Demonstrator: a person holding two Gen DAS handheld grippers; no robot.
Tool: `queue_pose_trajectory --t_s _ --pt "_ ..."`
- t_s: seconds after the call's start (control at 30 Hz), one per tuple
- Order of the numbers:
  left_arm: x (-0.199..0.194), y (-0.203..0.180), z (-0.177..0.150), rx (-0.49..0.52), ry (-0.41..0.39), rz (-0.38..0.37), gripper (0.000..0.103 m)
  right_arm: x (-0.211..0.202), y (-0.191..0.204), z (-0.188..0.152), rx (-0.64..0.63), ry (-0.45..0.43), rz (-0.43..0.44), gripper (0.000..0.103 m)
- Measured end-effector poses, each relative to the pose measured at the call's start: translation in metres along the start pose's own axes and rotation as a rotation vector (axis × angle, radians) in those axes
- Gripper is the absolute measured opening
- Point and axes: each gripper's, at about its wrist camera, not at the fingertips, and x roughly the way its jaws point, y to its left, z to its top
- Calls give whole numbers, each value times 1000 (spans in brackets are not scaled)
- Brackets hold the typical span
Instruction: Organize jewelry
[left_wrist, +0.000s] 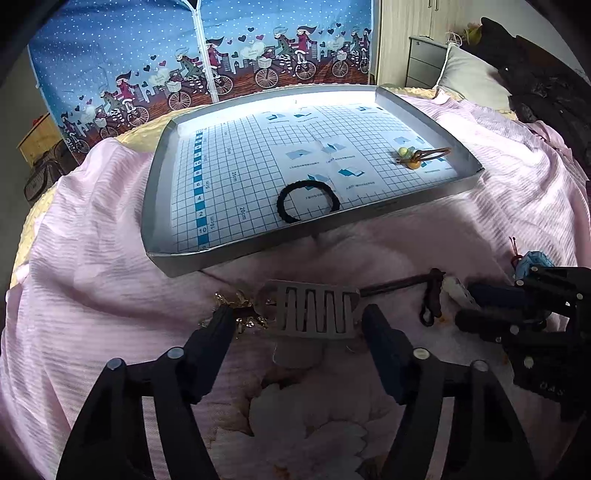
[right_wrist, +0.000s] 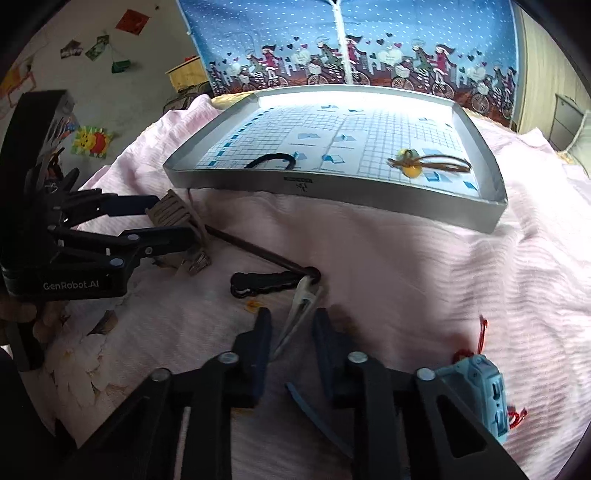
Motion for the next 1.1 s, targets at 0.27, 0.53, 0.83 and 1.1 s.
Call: queue_pose_trajectory --t_s 0.27,0.53,0.83,1.1 --pt "3 -10 -4 60 15 24 58 -1 -1 -4 9 3 4 15" --pt "6 -11 -6 72 7 38 58 0 0 -4 5 1 0 15" --pt "3 -19 -10 102 2 50 57 2 -2 -6 5 2 7 15" --pt "-7 -5 -7 -35 4 -38 57 -3 -2 -5 30 -38 22 6"
